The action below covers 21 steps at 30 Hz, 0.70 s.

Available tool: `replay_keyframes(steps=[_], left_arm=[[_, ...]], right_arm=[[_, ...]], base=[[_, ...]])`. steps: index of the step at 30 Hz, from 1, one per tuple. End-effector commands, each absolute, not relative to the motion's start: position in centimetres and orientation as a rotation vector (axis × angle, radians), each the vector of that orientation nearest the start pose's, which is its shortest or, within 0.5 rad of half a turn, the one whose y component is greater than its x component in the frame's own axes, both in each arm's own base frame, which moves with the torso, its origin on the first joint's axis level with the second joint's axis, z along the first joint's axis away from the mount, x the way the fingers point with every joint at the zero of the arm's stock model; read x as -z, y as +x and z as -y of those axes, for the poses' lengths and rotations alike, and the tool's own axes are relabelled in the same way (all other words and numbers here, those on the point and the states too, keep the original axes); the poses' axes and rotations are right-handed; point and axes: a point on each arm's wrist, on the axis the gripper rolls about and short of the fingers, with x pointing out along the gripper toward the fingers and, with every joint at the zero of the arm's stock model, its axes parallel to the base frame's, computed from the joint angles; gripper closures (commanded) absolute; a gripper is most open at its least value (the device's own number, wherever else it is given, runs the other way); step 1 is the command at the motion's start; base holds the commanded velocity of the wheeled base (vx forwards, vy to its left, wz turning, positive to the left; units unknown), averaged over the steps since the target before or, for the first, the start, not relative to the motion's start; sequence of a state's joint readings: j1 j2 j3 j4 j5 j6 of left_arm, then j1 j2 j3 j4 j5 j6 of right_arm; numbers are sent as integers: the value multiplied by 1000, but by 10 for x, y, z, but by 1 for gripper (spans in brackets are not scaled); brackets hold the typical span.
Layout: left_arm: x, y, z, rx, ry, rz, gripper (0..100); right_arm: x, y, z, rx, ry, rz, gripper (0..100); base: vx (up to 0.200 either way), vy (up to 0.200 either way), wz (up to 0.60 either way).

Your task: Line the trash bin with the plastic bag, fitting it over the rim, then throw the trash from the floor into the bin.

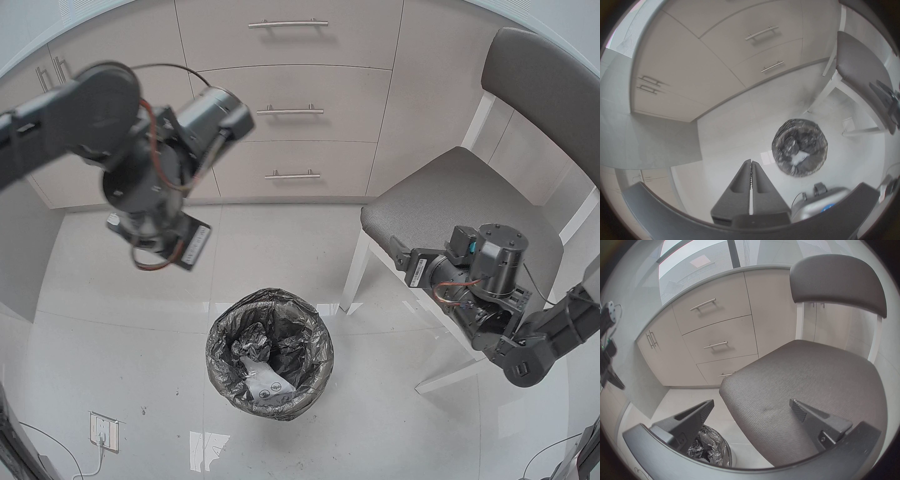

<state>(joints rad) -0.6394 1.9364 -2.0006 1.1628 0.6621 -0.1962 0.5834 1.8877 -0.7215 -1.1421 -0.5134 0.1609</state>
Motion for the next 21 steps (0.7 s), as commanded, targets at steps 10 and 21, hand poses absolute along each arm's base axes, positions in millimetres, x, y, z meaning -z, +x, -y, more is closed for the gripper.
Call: replay_keyframes(steps=[10,21], left_arm=[[-391,-5,-17,-427,-33,-513,100],[-297,-220,-15,-372,-317,-49,100]], right_arm=[[-296,57,-17,169,-68,303,0],[-254,-93,28,537,-86,524,0]], base=[[0,0,0],[0,0,0]])
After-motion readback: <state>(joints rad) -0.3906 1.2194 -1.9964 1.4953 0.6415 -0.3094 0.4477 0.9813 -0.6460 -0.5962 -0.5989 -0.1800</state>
